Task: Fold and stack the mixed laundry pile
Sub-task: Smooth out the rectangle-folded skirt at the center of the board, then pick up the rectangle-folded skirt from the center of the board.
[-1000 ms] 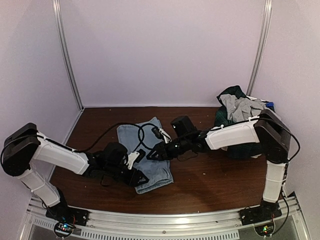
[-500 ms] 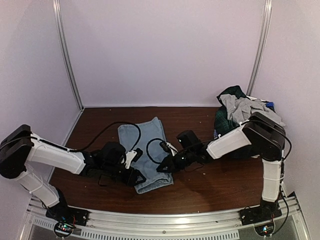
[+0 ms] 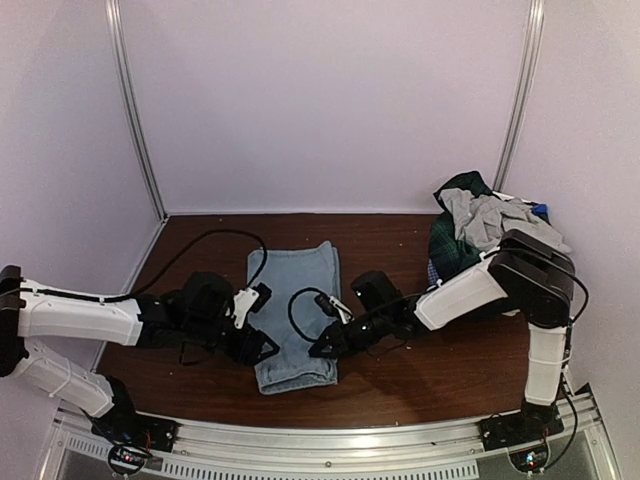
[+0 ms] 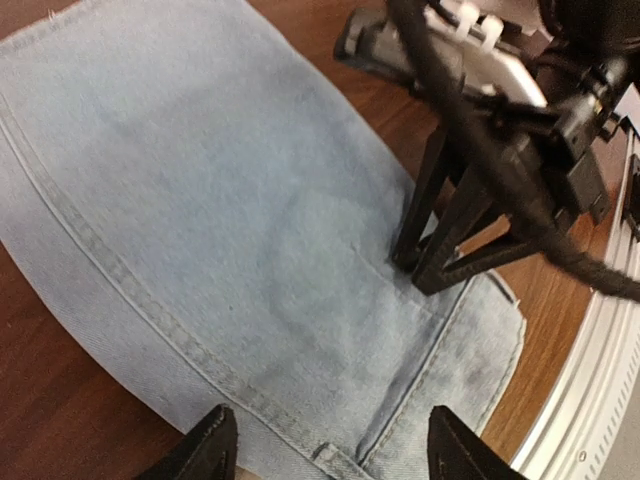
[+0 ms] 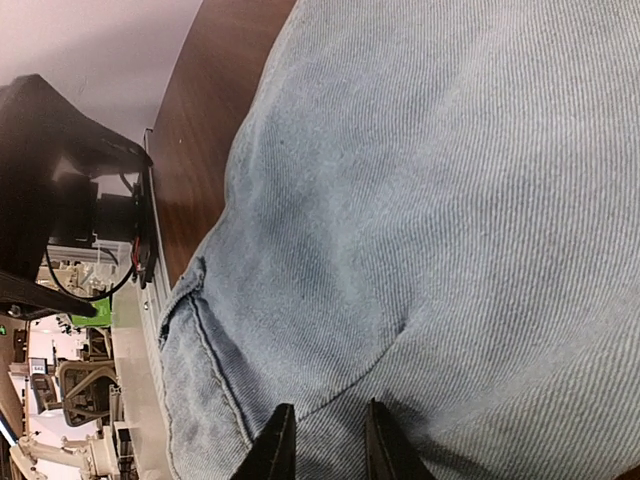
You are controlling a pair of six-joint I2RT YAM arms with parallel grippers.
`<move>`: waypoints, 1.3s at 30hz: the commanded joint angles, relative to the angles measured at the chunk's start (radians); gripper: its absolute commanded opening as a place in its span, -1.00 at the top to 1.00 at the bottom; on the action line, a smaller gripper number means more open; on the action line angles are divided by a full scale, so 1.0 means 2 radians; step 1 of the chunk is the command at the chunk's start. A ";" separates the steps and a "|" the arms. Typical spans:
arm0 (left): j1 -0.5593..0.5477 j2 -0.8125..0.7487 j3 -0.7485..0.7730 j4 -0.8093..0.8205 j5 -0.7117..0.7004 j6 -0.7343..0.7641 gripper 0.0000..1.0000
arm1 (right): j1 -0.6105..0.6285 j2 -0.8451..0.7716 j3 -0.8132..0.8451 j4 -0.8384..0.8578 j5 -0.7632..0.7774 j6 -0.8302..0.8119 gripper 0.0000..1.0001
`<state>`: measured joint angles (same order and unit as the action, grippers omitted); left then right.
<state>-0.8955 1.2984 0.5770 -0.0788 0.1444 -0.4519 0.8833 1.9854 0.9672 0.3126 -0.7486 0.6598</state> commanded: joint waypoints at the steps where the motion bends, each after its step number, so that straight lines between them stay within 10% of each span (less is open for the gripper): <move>1: -0.010 -0.041 0.016 -0.013 -0.048 0.053 -0.34 | -0.006 -0.045 0.002 -0.036 0.008 -0.015 0.48; 17: -0.164 -0.042 0.033 -0.044 -0.242 0.183 -0.44 | -0.041 0.025 0.156 -0.102 -0.023 -0.082 0.40; 39: -0.293 0.177 0.100 -0.044 -0.372 0.295 -0.39 | -0.044 0.089 0.114 -0.092 -0.025 -0.097 0.51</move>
<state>-1.4563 1.5913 0.7238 -0.1852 -0.4973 0.1066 0.7998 2.1269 1.2167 0.1390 -0.8066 0.4751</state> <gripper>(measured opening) 0.694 0.247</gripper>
